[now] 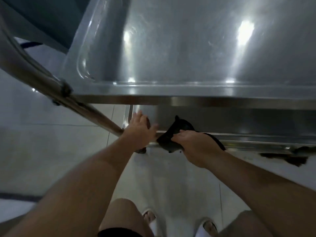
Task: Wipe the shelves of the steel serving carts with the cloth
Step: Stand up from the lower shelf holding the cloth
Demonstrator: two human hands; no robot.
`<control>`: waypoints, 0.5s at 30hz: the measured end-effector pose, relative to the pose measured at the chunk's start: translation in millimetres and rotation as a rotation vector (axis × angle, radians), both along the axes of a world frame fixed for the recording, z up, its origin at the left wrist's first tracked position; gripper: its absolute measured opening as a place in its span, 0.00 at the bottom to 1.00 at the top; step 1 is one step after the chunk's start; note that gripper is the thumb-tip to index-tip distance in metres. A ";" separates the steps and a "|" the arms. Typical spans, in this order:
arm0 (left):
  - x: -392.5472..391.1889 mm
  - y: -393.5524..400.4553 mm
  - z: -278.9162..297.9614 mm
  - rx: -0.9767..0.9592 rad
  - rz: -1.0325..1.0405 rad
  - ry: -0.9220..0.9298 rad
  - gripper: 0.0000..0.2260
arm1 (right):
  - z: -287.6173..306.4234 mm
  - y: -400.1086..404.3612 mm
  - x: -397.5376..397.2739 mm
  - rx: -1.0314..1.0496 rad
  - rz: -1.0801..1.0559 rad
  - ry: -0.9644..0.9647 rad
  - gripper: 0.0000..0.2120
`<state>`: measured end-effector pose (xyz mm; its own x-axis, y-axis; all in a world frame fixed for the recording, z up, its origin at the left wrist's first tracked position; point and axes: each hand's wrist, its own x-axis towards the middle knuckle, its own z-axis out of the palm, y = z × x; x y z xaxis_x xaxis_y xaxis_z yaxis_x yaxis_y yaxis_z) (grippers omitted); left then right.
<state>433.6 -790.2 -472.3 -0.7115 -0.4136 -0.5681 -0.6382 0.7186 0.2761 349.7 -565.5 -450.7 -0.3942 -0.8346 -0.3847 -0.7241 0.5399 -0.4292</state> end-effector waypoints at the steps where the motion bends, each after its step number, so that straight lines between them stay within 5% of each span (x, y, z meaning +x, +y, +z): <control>1: 15.3 12.5 14.1 -0.018 -0.043 0.019 0.29 | 12.7 1.8 3.0 0.107 -0.020 -0.079 0.25; 3: 50.5 39.4 46.8 -0.020 -0.138 -0.017 0.21 | 39.9 9.9 14.7 0.239 -0.058 -0.169 0.20; 6: 97.8 72.8 99.1 0.069 -0.094 -0.225 0.26 | 93.1 25.6 36.8 0.288 -0.127 -0.167 0.09; 15: 207.6 91.3 278.8 0.065 -0.031 -0.278 0.24 | 291.2 -25.2 111.7 0.453 -0.026 -0.191 0.19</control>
<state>641.2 -698.9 -193.5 -0.5366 -0.3507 -0.7676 -0.6739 0.7255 0.1396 461.5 -590.7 -159.5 -0.2999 -0.5572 -0.7743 -0.6389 0.7201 -0.2707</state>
